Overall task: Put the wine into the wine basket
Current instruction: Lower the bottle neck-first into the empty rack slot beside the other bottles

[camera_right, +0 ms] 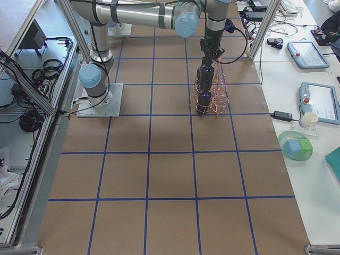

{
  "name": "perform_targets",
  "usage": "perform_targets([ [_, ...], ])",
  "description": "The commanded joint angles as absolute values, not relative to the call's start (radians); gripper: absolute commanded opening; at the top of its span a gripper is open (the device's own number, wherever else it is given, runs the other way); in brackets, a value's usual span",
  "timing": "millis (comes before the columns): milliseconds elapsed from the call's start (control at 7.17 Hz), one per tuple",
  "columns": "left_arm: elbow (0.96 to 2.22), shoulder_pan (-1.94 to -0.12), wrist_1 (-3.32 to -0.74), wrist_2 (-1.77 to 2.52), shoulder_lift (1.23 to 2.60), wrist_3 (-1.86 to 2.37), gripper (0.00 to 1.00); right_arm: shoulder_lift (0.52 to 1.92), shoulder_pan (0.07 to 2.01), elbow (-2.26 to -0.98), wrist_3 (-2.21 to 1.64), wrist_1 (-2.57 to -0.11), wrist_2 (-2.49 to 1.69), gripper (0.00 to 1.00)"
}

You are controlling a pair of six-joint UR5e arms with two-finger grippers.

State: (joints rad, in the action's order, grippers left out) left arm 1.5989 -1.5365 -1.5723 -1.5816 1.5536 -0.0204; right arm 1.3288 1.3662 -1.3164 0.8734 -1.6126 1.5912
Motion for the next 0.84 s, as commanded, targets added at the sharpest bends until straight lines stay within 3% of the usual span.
perform_targets([
  [0,1.6,-1.537,-1.572,-1.58,1.552,-0.02,1.0,1.325,1.37,-1.316,0.874,-1.617,1.586,0.0],
  [697,1.601,-1.536,-1.572,-1.582,1.552,-0.021,1.0,1.279,1.37,-1.321,0.879,-1.646,1.586,0.0],
])
